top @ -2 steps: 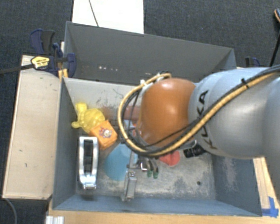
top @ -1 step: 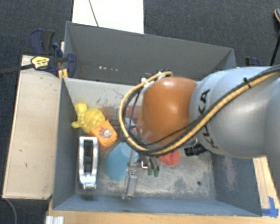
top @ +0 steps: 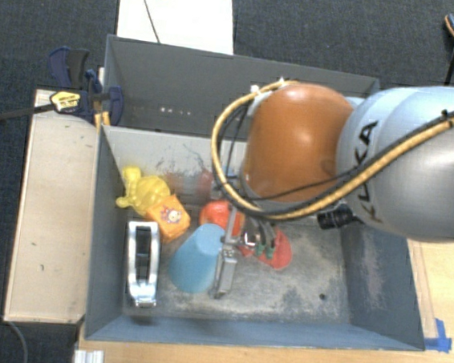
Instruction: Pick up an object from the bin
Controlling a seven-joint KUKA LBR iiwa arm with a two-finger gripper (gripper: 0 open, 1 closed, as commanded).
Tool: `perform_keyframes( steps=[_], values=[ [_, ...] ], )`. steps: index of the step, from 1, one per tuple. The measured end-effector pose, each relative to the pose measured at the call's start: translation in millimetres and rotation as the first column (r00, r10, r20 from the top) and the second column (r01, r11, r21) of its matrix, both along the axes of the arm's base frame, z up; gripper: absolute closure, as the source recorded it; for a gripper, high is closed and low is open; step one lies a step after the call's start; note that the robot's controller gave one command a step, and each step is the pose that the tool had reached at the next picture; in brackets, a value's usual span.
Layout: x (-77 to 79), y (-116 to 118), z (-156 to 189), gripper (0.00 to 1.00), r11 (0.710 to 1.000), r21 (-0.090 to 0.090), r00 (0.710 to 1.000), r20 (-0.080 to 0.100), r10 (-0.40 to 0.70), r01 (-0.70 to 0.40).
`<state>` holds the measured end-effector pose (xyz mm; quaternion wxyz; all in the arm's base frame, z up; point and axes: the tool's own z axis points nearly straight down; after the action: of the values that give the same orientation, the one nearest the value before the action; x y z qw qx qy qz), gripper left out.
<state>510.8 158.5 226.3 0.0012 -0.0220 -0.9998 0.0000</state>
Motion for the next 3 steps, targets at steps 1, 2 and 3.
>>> perform_keyframes(
  steps=[1,2,3],
  values=[
    [7.5,-5,20,0.0,1.0,0.001,1.0,0.002,-0.01,0.01],
    [31.3,-24,37,0.0,0.996,0.001,0.996,0.006,-0.087,0.087],
    [25.3,-19,23,0.0,0.995,0.002,0.995,0.006,-0.1,0.1]
  ],
)
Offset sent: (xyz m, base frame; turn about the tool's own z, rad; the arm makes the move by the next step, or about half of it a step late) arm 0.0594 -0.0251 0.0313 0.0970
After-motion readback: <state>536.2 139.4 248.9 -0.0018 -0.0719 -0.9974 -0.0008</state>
